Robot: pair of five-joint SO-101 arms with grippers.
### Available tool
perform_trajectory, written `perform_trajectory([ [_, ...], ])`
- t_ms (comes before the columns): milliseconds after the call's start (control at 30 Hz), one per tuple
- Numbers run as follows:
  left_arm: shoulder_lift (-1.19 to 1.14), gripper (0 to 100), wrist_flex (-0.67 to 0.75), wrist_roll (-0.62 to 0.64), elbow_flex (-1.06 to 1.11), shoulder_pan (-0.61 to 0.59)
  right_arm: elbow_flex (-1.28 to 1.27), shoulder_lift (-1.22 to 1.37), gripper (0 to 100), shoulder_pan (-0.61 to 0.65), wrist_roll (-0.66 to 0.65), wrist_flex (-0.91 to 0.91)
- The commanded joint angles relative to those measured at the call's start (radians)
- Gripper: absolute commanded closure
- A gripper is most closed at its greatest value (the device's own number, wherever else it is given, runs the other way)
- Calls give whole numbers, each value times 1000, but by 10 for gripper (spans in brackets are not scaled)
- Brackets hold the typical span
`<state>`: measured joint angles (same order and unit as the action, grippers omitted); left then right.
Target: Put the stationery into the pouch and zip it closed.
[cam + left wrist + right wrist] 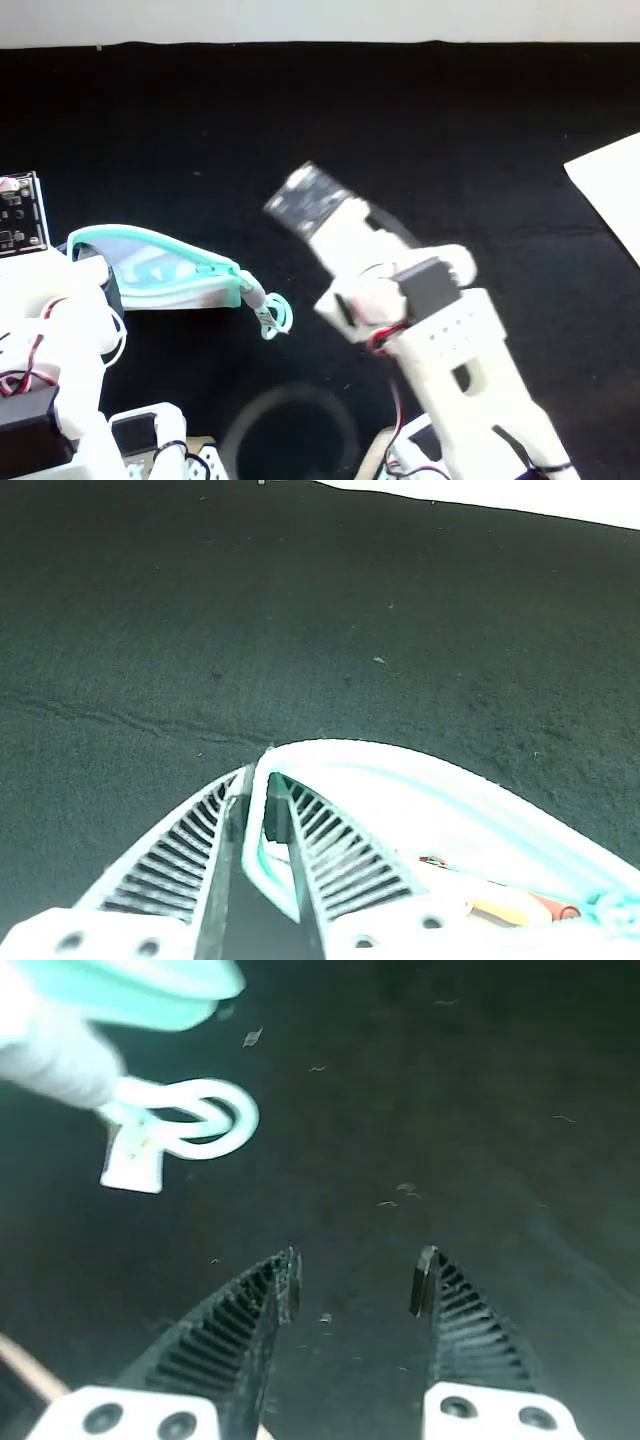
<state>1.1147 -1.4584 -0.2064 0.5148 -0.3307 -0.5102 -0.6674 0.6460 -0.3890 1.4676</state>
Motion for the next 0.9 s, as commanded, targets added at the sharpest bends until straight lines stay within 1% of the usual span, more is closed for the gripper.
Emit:
perform_trajectory([
  [0,-21,993,3,14,22,21,-203,-2,808,113,-3,-180],
  [67,-21,993,3,12,22,18,-286,-1,808,131,0,-275],
  [200,-21,993,3,12,22,15,-389,-1,808,131,6,-367],
  [233,-21,993,3,12,22,15,-412,-2,808,131,29,-400],
  [400,-21,993,3,11,22,13,-487,-4,808,108,264,-642],
  [467,-21,993,3,9,21,13,-493,-4,808,73,347,-696],
  [500,-21,993,3,9,21,13,-493,-8,808,58,365,-700],
  [633,-21,993,5,9,21,13,-495,-13,808,8,353,-700],
  [733,-21,993,5,8,21,13,-506,-13,808,-7,250,-700],
  [867,-21,993,5,8,15,13,-513,-13,808,-12,176,-704],
])
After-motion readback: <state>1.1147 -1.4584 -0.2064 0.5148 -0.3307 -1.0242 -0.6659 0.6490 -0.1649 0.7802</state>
